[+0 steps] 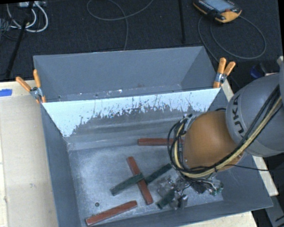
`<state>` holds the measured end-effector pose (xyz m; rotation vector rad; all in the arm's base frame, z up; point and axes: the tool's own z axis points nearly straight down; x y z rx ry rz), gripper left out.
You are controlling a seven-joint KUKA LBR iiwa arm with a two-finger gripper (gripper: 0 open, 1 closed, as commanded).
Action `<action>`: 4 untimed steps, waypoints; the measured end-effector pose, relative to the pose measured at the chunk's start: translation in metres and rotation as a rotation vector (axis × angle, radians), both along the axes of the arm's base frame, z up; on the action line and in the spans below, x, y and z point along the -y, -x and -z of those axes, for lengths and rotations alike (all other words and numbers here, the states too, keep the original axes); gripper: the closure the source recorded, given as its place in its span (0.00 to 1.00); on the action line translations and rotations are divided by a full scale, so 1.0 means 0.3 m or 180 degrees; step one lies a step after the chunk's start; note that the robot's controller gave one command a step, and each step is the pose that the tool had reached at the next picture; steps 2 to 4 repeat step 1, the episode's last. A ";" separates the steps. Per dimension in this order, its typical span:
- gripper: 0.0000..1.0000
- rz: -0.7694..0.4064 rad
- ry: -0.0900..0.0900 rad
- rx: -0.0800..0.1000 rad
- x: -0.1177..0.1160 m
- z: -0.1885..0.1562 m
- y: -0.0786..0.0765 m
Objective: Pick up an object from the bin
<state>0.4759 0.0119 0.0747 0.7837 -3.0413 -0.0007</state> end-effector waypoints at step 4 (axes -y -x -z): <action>1.00 -0.0770 0.0000 0.0028 -0.031 -0.565 -0.089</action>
Offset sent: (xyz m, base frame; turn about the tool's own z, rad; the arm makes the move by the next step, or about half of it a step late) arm 0.0000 0.0000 0.0000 0.0000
